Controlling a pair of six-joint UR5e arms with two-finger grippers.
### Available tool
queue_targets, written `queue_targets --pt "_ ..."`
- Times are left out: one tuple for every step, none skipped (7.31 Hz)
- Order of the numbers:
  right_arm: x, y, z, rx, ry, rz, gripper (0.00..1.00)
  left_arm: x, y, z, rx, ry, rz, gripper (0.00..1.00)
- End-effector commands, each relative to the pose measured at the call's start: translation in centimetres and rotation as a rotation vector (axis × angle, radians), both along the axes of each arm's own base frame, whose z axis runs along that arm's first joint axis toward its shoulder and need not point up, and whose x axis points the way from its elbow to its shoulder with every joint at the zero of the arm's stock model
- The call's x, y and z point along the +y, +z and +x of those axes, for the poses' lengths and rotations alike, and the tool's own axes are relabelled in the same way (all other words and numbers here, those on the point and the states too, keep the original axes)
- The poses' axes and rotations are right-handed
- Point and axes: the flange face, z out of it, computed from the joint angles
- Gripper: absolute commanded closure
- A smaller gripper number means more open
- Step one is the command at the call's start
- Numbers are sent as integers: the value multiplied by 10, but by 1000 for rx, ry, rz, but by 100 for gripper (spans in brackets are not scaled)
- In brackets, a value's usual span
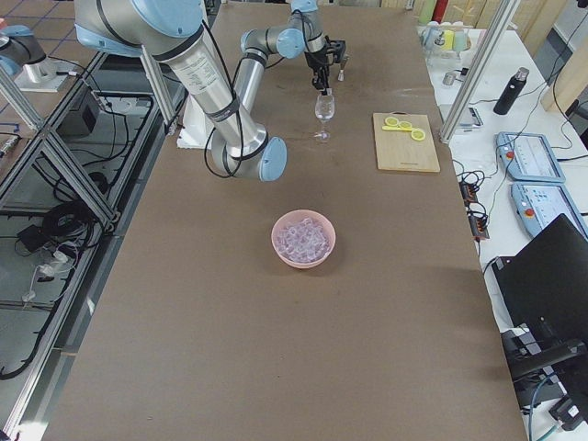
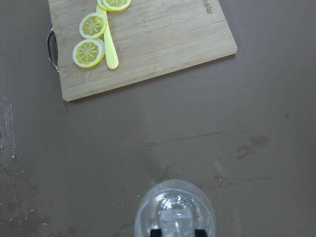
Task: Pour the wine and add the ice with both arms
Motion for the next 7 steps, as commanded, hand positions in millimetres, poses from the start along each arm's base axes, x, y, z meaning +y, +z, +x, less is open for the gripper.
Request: queue_targets --pt "7 4 -7 16 -17 14 100 5 4 0 0 0 -8 2" --pt "7 5 -7 17 -19 17 100 6 7 0 0 1 -12 2" --pt "7 4 -7 16 -20 18 100 6 6 0 0 1 -10 2" --pt "7 2 -7 12 -19 21 100 6 6 0 0 1 -10 2" --pt "7 2 -7 13 -20 20 100 6 5 0 2 1 -9 2" --pt "7 2 -7 14 -20 19 70 6 5 0 2 2 -8 2" --pt "7 4 -8 17 -21 17 30 10 7 0 3 2 -12 2"
